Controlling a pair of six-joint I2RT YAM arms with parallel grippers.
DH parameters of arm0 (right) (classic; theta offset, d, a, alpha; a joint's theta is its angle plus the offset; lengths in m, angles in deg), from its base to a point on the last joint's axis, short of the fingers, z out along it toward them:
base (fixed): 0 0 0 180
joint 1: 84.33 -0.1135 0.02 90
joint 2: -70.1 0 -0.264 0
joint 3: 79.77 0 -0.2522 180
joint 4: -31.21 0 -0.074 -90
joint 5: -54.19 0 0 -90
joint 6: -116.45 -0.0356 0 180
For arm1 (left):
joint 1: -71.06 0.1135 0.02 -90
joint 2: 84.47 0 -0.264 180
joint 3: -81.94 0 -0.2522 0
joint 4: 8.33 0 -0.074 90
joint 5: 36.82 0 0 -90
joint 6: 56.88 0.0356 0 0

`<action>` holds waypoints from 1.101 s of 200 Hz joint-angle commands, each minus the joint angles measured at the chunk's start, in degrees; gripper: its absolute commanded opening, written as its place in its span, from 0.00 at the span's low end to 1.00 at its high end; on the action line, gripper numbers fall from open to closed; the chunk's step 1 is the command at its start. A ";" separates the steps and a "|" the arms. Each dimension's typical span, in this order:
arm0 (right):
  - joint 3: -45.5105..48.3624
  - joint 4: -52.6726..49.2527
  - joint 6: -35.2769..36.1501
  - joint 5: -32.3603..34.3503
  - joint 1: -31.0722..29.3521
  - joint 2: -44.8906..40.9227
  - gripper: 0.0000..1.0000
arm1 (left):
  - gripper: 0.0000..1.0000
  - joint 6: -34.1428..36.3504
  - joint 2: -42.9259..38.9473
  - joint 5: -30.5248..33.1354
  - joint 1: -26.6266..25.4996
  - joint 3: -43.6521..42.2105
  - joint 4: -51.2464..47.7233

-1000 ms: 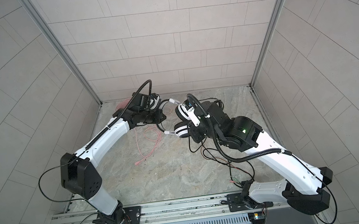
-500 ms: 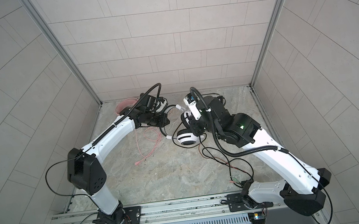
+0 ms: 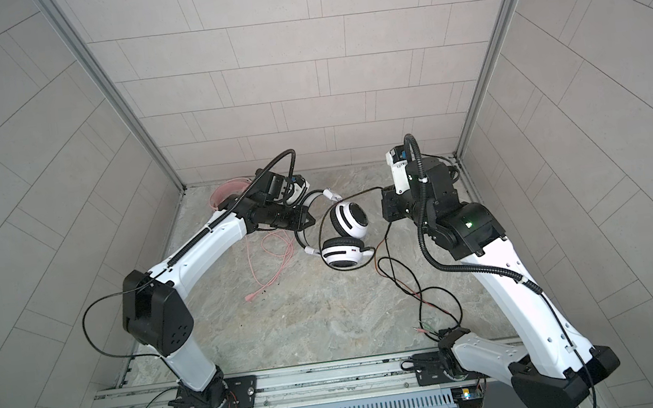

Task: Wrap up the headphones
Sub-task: 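Loop the black cable over the headset's earcups with the right gripper, then release the cable and lower the right gripper toward the table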

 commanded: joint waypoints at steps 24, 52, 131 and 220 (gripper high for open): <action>2.99 6.73 -2.37 -4.90 0.52 2.48 0.00 | 0.00 0.31 -3.67 -6.57 -1.20 -0.01 3.51; 5.11 9.49 -3.50 -3.88 2.64 2.34 0.00 | 0.00 -1.02 -4.06 -8.95 -1.29 0.04 4.68; 19.11 18.32 -8.32 -9.73 7.63 1.17 0.00 | 0.00 -7.03 -9.82 -10.79 0.97 -6.15 16.13; 31.53 30.85 -14.90 -18.99 6.96 2.98 0.18 | 0.00 -8.96 -10.73 -9.04 2.58 -8.17 18.37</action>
